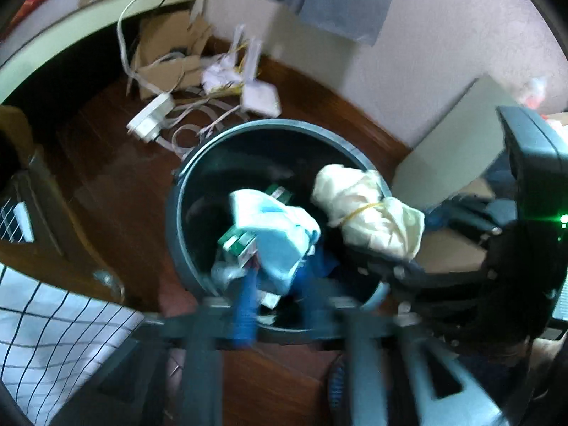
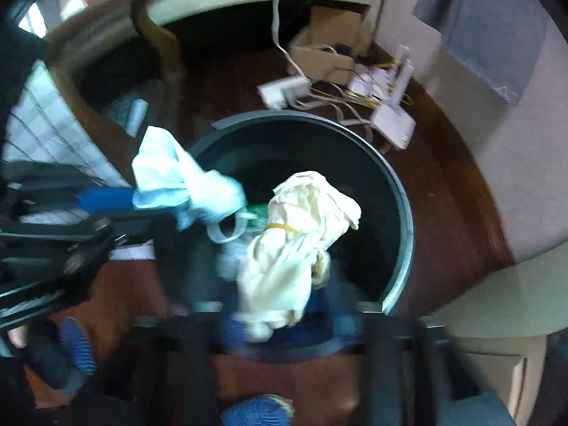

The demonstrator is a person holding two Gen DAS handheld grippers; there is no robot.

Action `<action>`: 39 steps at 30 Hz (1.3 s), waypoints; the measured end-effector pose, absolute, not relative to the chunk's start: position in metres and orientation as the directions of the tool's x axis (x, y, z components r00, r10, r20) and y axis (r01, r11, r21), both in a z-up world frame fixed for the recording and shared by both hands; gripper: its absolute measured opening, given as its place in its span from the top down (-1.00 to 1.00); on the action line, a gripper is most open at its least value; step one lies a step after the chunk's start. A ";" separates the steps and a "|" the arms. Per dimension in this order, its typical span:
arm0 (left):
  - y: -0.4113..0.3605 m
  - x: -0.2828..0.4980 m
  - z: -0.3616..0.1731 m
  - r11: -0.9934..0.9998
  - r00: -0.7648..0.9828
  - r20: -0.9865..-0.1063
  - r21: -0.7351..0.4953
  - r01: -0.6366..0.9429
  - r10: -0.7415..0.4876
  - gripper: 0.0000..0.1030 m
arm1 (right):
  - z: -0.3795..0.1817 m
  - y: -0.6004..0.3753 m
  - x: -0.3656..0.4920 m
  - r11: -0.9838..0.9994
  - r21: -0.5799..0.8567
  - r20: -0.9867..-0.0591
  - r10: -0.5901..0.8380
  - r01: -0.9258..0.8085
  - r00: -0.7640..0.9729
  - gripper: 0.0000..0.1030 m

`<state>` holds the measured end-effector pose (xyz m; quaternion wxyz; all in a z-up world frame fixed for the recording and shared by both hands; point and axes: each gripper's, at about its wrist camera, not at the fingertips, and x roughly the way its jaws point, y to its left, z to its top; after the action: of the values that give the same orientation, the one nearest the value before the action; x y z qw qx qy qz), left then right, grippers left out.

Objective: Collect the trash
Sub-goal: 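Open both tools over the bin to drop the wrapper and paper, then swing both open tools back from the bin to the table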

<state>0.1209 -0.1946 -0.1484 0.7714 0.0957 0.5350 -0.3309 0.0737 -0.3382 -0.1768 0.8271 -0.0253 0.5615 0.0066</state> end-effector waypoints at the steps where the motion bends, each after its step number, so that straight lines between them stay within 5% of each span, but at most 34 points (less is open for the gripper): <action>1: -0.192 0.121 -0.148 0.776 0.223 -0.890 -0.195 0.600 -0.397 -0.33 | -0.179 -0.342 0.074 0.998 -0.057 -0.930 -0.045 -0.022 0.365 -0.56; 4: -0.181 0.122 -0.146 0.806 0.260 -0.892 -0.169 0.568 -0.371 -0.45 | -0.179 -0.358 0.074 0.998 -0.051 -0.934 -0.060 0.036 0.353 -0.60; 7: -0.174 0.120 -0.144 0.828 0.310 -0.891 -0.118 0.549 -0.333 -0.96 | -0.174 -0.370 0.072 0.995 -0.031 -0.930 -0.063 0.095 0.362 -1.00; 39: -0.108 0.097 -0.031 0.893 0.582 -0.744 -0.042 0.449 -0.328 -0.99 | -0.063 -0.338 0.049 0.990 0.017 -0.815 -0.067 0.139 0.575 -1.00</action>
<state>0.0971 -0.1077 -0.0314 0.8863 0.0755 0.4009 -0.2191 0.0488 -0.3376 -0.0633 0.8865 0.0396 0.4573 -0.0582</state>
